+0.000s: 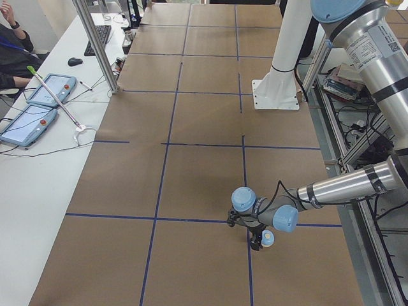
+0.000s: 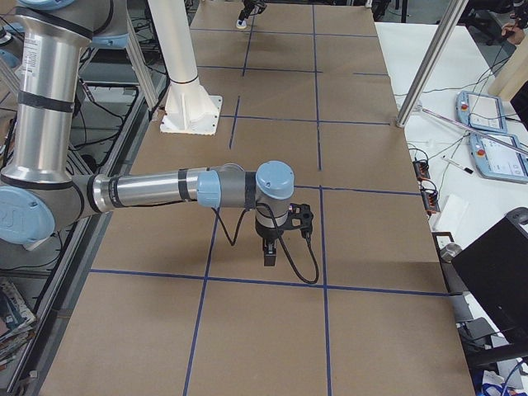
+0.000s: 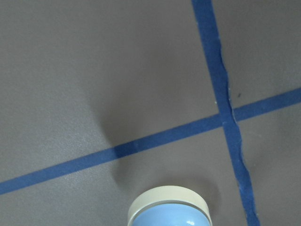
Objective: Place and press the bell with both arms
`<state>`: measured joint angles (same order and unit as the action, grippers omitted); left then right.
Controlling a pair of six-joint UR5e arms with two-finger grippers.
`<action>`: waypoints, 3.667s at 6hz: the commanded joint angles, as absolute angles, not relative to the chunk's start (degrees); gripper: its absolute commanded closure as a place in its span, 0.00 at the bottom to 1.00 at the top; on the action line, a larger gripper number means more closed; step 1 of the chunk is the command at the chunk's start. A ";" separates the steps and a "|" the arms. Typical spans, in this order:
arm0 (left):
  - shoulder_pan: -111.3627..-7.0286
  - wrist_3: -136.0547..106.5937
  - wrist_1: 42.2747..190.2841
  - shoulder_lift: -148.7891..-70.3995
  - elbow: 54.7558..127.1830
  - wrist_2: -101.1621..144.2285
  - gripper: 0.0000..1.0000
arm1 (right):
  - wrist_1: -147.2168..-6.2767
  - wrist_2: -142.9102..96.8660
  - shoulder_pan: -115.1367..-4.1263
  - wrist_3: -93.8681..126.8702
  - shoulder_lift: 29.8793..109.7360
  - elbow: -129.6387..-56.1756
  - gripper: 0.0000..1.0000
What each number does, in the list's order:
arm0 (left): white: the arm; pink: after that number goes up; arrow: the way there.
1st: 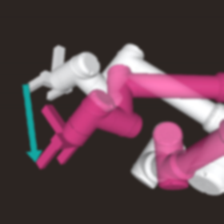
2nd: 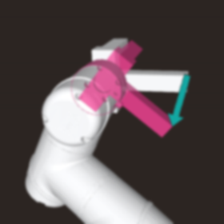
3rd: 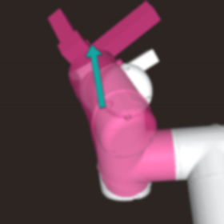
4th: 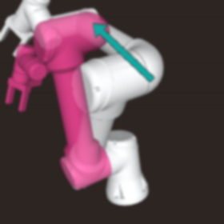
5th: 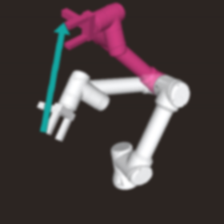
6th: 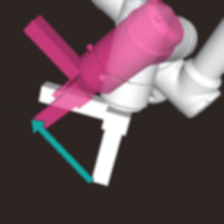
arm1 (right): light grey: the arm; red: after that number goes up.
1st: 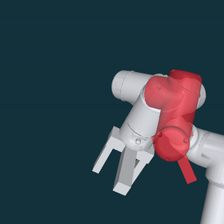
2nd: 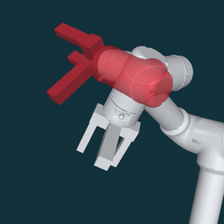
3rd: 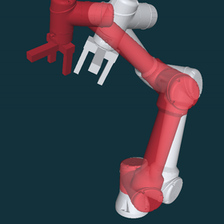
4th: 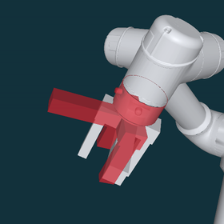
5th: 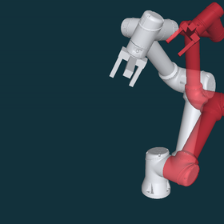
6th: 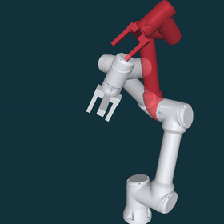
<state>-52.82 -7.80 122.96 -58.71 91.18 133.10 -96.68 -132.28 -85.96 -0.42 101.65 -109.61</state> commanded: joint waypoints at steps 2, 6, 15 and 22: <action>-50.71 -9.13 122.96 -58.71 90.88 133.15 0.19 | -96.68 -132.28 -85.96 -0.53 101.69 -109.69 0.00; -51.76 -10.72 124.80 -58.62 95.24 132.45 0.91 | -96.68 -132.36 -85.96 -0.44 101.60 -109.78 0.00; -54.82 -41.95 93.77 -106.07 103.99 129.65 0.98 | -96.77 -132.63 -85.87 -0.26 101.51 -109.51 0.00; -35.77 -70.84 93.16 -151.87 62.85 117.60 0.85 | -96.77 -132.54 -85.78 -0.18 100.90 -108.81 0.00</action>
